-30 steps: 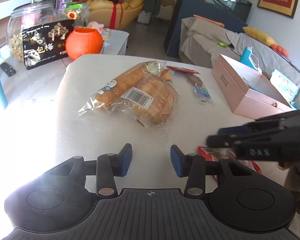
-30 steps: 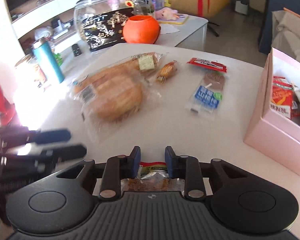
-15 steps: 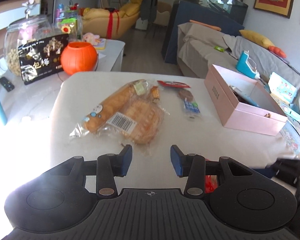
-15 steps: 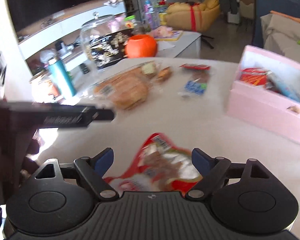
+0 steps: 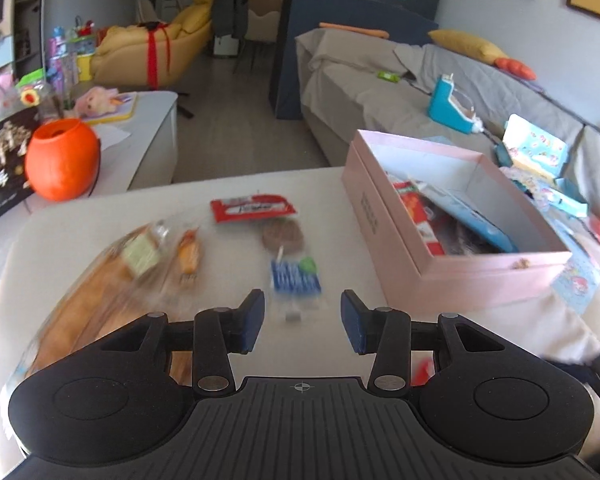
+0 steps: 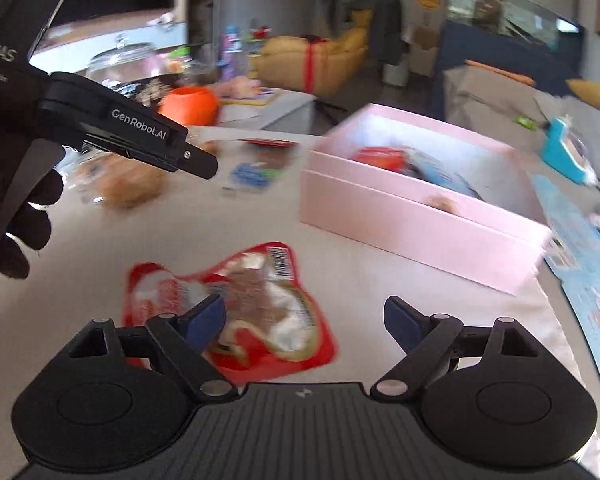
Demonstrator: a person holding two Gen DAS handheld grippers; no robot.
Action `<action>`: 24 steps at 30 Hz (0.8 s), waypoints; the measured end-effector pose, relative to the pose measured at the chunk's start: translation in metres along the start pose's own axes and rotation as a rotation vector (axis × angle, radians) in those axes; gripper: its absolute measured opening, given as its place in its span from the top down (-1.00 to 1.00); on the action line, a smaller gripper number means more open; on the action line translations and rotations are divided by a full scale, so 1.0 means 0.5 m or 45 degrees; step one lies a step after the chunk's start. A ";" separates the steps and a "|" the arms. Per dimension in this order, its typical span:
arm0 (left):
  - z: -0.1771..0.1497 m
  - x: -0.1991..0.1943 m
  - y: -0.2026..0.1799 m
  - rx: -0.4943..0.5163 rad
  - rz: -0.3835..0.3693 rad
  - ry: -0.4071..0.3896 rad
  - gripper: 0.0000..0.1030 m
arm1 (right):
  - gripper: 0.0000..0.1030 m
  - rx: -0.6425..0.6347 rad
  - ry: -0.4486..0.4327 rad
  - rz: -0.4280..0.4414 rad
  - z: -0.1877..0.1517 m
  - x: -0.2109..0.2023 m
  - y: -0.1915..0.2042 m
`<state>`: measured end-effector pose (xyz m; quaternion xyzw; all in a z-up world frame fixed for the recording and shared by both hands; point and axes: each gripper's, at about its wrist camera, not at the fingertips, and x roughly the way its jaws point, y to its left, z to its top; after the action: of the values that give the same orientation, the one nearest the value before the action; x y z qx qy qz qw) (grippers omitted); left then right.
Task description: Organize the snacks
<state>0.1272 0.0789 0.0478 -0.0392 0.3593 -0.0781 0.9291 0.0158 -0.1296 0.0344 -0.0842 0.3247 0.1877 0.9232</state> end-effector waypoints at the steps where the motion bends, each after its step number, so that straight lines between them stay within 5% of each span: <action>1: 0.014 0.024 -0.005 0.013 0.021 0.005 0.10 | -0.68 0.054 0.011 0.014 -0.007 0.006 -0.020; 7: 0.120 0.110 0.004 0.060 0.072 -0.034 0.09 | -0.70 0.243 0.022 0.099 -0.029 0.014 -0.071; 11: 0.168 0.203 0.040 -0.018 0.066 0.061 0.10 | -0.74 0.227 0.022 0.106 -0.027 0.018 -0.060; 14: 0.167 0.257 0.044 0.074 0.093 0.114 0.07 | -0.76 0.241 0.020 0.123 -0.026 0.019 -0.065; 18: 0.146 0.220 0.027 0.189 0.018 0.125 0.52 | -0.76 0.250 0.017 0.130 -0.024 0.024 -0.069; 24: 0.048 0.105 -0.004 0.311 -0.130 0.144 0.54 | -0.78 0.253 0.016 0.137 -0.028 0.017 -0.065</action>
<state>0.1813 0.0681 0.0312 0.0603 0.3964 -0.1706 0.9001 0.0272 -0.1609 0.0194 0.0241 0.3515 0.2032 0.9135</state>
